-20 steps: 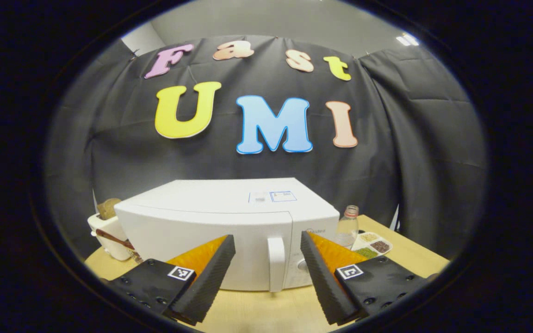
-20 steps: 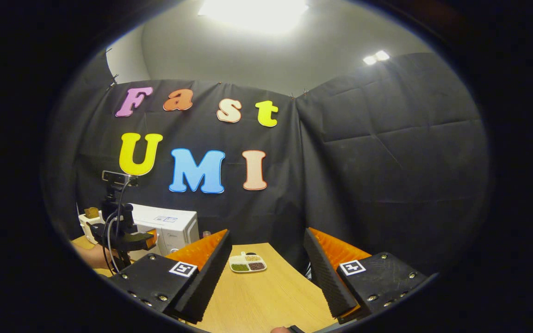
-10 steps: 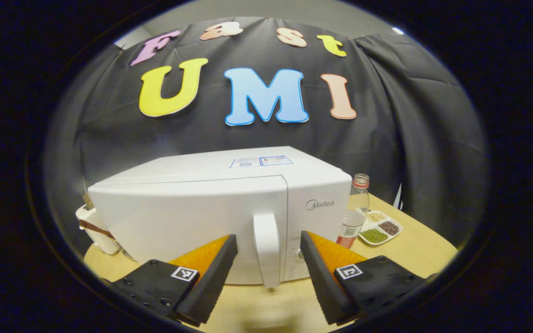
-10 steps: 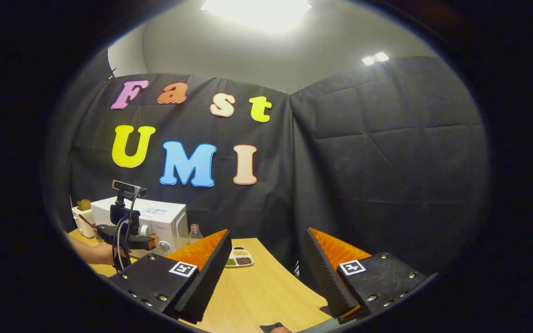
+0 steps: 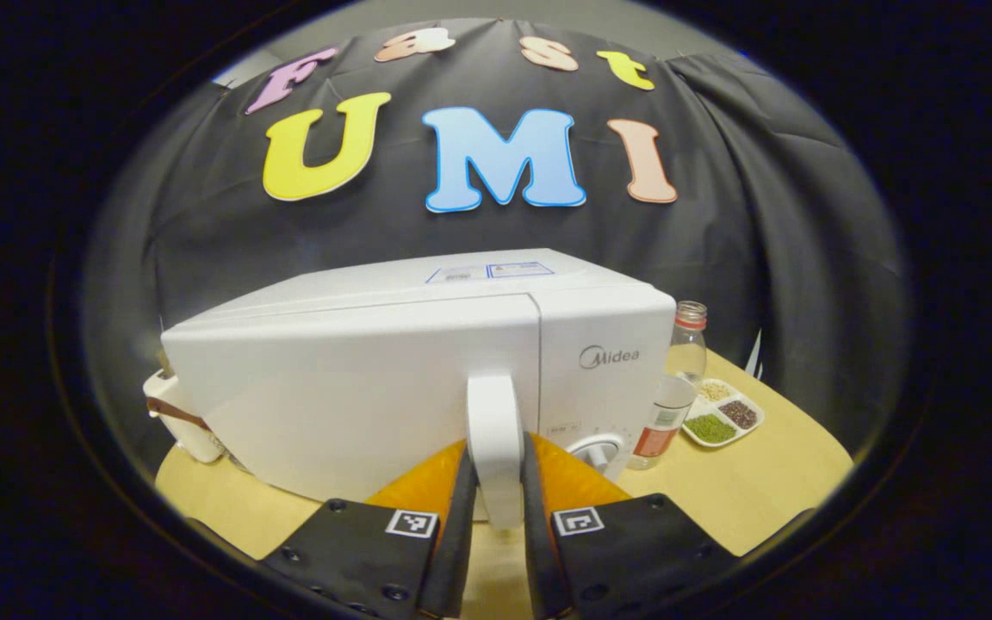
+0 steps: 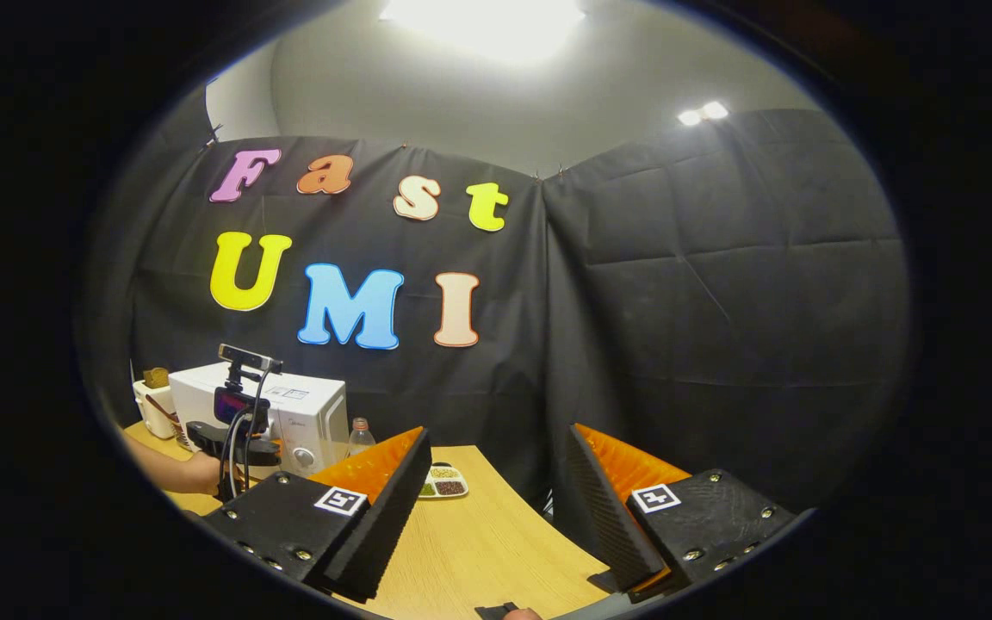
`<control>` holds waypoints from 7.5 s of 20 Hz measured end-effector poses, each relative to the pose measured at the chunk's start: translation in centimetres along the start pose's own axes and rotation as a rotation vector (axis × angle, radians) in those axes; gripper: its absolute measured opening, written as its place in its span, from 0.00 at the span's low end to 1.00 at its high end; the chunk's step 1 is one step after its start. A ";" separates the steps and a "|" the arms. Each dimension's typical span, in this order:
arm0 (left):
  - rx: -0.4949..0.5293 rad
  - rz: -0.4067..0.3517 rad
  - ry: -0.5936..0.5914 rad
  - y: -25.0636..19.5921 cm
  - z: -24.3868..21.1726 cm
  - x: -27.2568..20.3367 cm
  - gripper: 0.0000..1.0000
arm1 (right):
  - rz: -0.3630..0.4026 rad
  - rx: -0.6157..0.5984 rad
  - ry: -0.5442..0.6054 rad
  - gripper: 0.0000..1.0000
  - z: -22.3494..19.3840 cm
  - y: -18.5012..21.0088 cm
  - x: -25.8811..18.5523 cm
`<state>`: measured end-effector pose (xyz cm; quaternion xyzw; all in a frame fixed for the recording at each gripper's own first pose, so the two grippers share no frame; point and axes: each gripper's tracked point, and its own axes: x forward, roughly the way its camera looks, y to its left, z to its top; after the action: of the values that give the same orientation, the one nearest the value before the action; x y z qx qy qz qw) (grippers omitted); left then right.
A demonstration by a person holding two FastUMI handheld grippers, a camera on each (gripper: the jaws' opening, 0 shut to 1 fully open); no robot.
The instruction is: Open the microwave oven with the left hand, put the food in, and close the microwave oven.
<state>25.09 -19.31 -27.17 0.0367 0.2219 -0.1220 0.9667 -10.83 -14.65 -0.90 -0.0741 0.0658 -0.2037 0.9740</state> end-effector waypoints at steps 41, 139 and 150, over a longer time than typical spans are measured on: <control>-0.067 -0.048 0.058 5.3 -5.8 -15.2 0.20 | 0.393 0.061 -0.002 0.96 -1.0 12.5 2.9; -0.176 0.653 -0.279 31.2 -3.2 -48.9 0.94 | 1.531 -0.691 0.469 0.69 -21.4 41.1 -6.0; -0.187 0.713 -0.257 32.0 -4.1 -50.1 0.94 | 1.305 -0.653 0.258 0.69 -16.5 47.3 3.0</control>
<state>-12.27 23.13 -8.32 0.0078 0.0827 0.2385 0.9676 7.61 24.98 -25.47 -0.2815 0.2678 0.4394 0.8099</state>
